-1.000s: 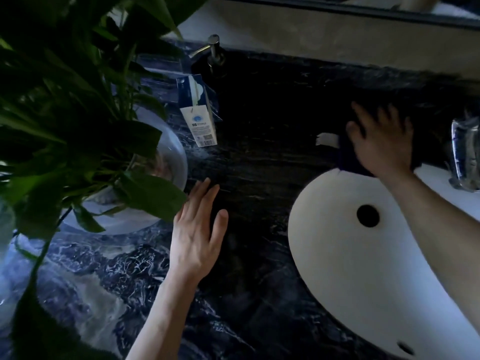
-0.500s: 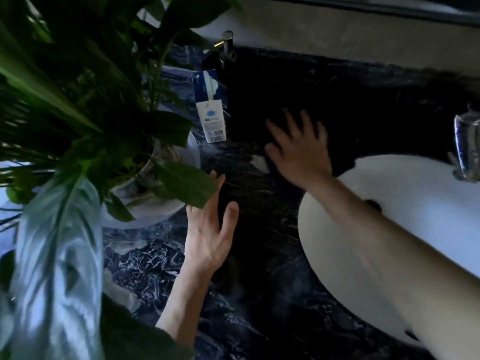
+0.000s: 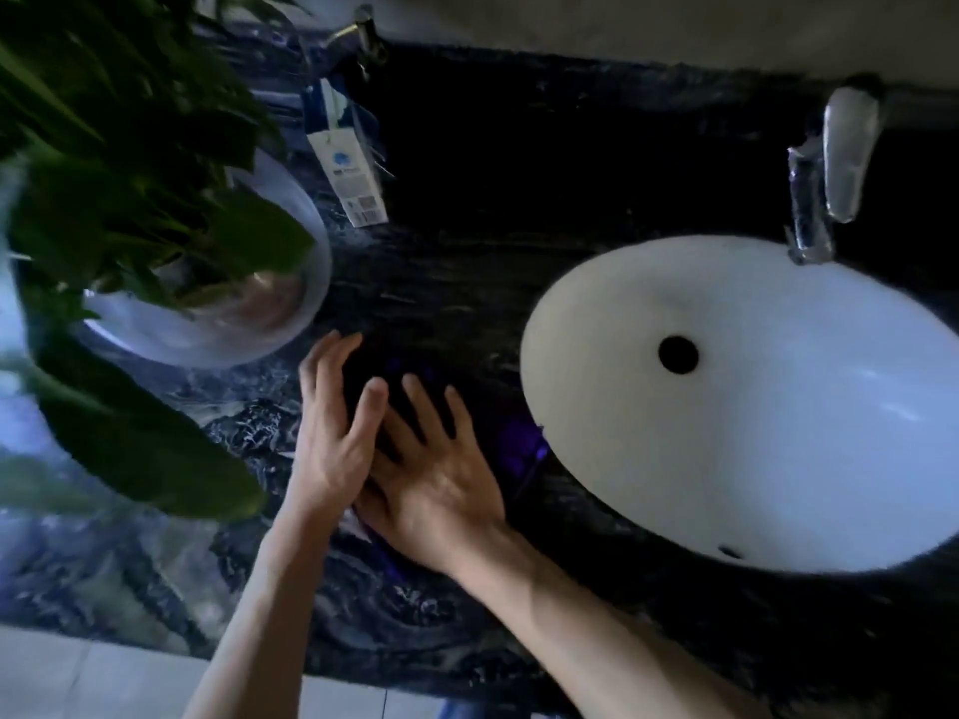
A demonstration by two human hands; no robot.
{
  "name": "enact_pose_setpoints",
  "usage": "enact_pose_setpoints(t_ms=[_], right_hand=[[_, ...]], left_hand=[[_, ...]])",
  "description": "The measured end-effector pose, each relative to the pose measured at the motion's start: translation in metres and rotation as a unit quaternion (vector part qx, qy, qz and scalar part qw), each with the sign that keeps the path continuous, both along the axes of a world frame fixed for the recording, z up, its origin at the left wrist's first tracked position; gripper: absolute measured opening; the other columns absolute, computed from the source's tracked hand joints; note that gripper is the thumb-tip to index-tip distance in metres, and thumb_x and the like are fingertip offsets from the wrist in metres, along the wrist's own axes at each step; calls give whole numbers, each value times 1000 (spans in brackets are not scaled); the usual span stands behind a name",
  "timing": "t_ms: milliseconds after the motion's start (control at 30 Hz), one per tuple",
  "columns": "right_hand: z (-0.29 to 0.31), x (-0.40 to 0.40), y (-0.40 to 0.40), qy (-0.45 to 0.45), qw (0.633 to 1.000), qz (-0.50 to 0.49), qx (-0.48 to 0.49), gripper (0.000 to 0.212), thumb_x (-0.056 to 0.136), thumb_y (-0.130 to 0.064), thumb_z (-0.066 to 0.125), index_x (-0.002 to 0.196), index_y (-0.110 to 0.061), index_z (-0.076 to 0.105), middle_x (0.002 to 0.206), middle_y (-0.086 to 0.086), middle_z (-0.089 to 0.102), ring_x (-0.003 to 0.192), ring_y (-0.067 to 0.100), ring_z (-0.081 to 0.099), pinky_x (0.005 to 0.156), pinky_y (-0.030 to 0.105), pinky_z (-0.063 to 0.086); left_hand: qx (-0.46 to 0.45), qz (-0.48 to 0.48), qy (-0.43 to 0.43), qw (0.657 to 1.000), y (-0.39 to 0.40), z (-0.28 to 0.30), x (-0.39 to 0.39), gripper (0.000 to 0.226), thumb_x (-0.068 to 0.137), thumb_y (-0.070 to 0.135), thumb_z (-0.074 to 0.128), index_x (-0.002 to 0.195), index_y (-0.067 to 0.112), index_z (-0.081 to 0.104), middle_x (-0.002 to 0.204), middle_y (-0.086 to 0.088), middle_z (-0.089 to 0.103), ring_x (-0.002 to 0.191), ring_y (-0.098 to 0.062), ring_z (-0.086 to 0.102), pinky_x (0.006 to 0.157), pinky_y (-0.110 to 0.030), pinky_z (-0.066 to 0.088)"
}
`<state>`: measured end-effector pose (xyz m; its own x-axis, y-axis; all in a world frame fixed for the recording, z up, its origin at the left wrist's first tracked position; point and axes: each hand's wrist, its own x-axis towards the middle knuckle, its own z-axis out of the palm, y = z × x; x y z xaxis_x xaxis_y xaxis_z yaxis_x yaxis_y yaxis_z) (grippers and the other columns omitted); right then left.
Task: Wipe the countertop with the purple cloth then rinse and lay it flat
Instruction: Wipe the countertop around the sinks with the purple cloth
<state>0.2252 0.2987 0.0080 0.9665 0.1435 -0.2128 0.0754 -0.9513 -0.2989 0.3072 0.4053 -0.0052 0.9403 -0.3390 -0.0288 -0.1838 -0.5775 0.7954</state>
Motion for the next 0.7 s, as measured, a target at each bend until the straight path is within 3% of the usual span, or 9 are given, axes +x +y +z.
enact_pose_setpoints(t_ms=[67, 133, 300, 467, 567, 700], right_hand=[[-1, -35, 5, -16, 1000, -5, 13, 62, 95, -50, 47, 153, -31, 39, 162, 4, 34, 154, 35, 17, 124, 58, 9], [-2, -69, -2, -21, 1000, -9, 16, 58, 94, -49, 47, 150, -34, 43, 160, 4, 38, 152, 34, 22, 124, 56, 12], [-2, -160, -58, -28, 996, -87, 16, 50, 96, -52, 48, 145, -40, 49, 159, 1, 43, 150, 34, 32, 123, 56, 19], [-7, -260, -170, -32, 964, -257, -61, 58, 97, -52, 48, 152, -37, 42, 156, 11, 47, 143, 39, 42, 119, 59, 26], [-6, -302, -211, -13, 940, -323, -112, 59, 99, -53, 42, 154, -34, 40, 156, 12, 47, 147, 39, 35, 121, 59, 23], [-7, -283, -177, -5, 905, -411, -113, 62, 95, -54, 40, 154, -36, 39, 161, 9, 39, 152, 40, 23, 122, 62, 17]], left_hand=[[40, 0, -1, 999, 0, -1, -19, 64, 97, 54, 39, 148, 16, 43, 157, -8, 33, 148, -18, 29, 123, -39, 25], [95, -13, -34, 995, -8, -3, -46, 62, 98, 53, 38, 148, 17, 46, 159, -7, 36, 150, -23, 29, 122, -49, 24], [128, -18, -57, 990, -50, -4, -131, 59, 100, 51, 30, 146, 20, 51, 161, -2, 38, 154, -18, 21, 125, -45, 16], [277, -27, -104, 955, -97, -10, -199, 61, 100, 50, 30, 151, 20, 43, 165, -10, 28, 155, -29, 18, 125, -51, 13], [346, -50, -129, 928, -111, -13, -213, 66, 99, 52, 33, 156, 17, 32, 166, -16, 22, 155, -34, 15, 124, -58, 12], [359, -47, -127, 923, -111, -13, -210, 67, 99, 52, 32, 156, 17, 31, 166, -17, 20, 155, -35, 13, 123, -59, 13]])
